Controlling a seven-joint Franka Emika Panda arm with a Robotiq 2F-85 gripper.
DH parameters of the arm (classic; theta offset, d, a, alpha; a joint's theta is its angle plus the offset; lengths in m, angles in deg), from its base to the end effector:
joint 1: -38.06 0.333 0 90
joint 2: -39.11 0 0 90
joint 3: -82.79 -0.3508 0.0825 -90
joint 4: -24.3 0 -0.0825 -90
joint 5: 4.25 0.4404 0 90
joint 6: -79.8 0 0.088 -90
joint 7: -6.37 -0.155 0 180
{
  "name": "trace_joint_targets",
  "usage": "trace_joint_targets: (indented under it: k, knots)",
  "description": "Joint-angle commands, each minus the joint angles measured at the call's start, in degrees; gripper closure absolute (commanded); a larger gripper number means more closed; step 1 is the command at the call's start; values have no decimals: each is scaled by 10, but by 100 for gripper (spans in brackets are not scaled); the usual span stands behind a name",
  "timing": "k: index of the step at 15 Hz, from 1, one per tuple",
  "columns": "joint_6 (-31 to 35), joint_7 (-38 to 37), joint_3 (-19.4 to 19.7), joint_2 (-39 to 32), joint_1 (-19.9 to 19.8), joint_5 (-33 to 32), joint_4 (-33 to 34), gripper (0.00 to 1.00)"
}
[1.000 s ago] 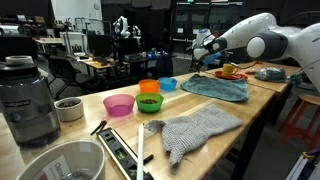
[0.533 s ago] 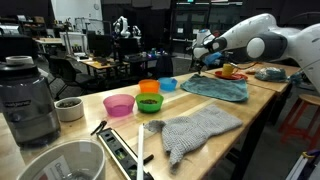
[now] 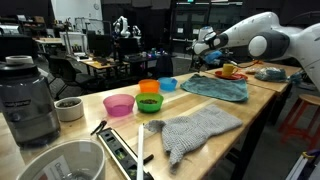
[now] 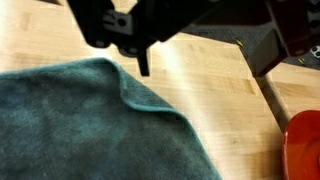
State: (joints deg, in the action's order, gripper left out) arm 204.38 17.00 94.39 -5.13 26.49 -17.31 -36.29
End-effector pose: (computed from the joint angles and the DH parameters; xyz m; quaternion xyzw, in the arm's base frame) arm 0.8295 -0.3110 0.3906 0.9698 -0.0195 0.1203 0.2112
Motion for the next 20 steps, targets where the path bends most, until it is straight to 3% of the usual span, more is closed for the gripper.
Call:
trace_joint_targets:
  k: [1, 10, 20]
  knots:
    - [-27, 57, -26, 28, -10, 25, -20, 0]
    - [-75, 120, -28, 27, -7, 20, -23, 0]
    - [-42, 109, -20, 16, 4, 9, -38, 0]
